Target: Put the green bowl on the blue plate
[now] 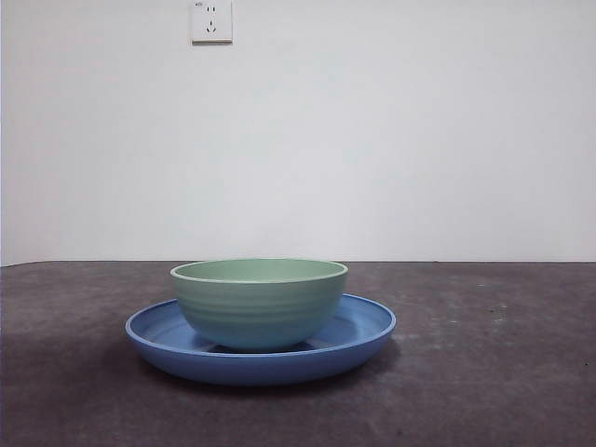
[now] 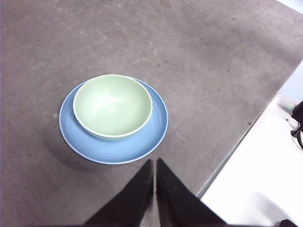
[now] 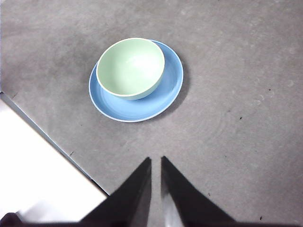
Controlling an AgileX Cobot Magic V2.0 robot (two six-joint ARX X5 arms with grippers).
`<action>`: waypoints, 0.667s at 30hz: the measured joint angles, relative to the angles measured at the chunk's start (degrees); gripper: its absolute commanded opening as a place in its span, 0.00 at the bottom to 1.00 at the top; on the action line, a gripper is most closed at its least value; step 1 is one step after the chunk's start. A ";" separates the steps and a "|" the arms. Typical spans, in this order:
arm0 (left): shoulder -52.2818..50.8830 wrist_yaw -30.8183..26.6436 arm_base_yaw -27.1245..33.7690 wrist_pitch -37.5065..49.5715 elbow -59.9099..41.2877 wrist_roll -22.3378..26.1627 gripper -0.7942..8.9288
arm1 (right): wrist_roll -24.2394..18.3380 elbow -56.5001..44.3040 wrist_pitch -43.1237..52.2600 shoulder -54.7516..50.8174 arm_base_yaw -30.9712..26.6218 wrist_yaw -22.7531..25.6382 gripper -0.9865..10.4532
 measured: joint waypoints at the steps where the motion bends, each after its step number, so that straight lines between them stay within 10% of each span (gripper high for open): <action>1: 0.00 0.00 0.00 0.00 0.00 0.00 0.09 | 0.00 0.00 0.00 0.00 0.00 0.00 0.11; 13: -0.04 0.00 0.81 0.00 0.00 0.00 0.09 | 0.00 0.00 0.00 0.00 0.00 0.00 0.11; 20: -2.67 0.44 12.59 6.34 -4.42 1.86 0.09 | 0.00 0.00 0.00 0.00 0.00 0.00 0.11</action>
